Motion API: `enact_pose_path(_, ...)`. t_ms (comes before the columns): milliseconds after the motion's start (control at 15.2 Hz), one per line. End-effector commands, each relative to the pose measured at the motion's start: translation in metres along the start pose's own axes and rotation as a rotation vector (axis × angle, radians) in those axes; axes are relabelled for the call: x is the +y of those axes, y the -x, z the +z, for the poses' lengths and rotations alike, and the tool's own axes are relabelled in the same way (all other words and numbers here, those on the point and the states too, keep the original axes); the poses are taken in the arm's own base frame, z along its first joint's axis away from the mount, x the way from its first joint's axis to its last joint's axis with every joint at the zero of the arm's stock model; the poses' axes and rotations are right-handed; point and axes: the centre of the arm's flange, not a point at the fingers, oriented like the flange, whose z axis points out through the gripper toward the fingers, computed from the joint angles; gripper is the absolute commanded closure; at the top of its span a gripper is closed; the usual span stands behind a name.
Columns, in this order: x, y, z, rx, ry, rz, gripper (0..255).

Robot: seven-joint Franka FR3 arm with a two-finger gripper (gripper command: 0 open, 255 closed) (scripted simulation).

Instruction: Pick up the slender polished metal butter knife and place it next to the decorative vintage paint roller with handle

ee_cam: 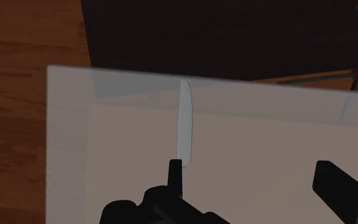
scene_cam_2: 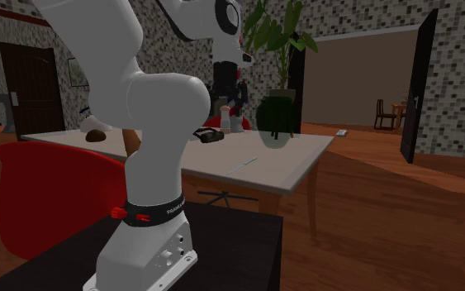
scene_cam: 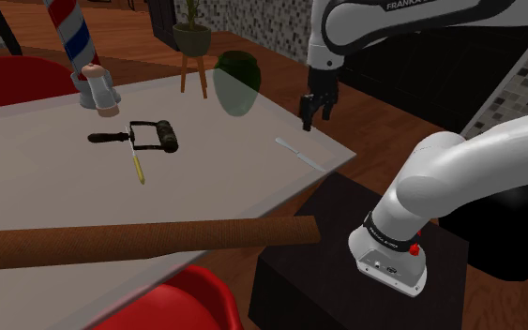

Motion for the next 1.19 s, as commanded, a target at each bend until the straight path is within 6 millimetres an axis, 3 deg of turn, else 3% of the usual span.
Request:
enact_pose_path(0, 0.01, -0.011, 0.025, 0.011, -0.013, 0.003, 0)
enact_pose_path(594, 0.052, -0.062, 0.122, 0.047, -0.071, 0.018, 0)
enact_pose_path(1122, 0.049, -0.063, 0.162, 0.047, -0.071, 0.018, 0)
